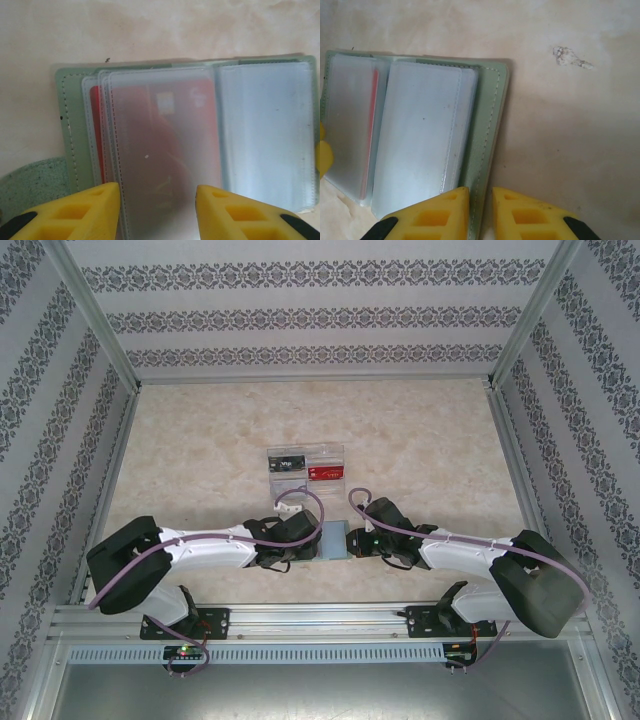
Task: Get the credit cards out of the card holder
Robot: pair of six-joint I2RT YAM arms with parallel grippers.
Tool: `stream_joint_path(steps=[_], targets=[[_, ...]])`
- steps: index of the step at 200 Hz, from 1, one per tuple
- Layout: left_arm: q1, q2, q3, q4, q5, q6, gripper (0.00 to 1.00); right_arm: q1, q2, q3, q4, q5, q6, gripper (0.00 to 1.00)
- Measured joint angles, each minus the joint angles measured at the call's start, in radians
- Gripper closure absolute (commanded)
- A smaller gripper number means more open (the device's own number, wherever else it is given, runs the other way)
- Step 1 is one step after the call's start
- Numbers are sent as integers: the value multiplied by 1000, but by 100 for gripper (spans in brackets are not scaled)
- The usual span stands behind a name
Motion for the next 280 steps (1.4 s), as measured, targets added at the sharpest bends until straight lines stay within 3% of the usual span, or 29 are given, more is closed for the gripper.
stream_joint_path(steps=[32,83,207,280], targets=[[0,10,6,1,0,0,54,0,0,0,0,0,0,79],[0,8,6,42,43,17,44,0,6,5,-1,0,0,79],[0,-10,10,152,126,70,42,0,11,9,-5,0,0,79],[-14,31,108,174,162,104,43,-21,-30,9,-14,18,0,78]])
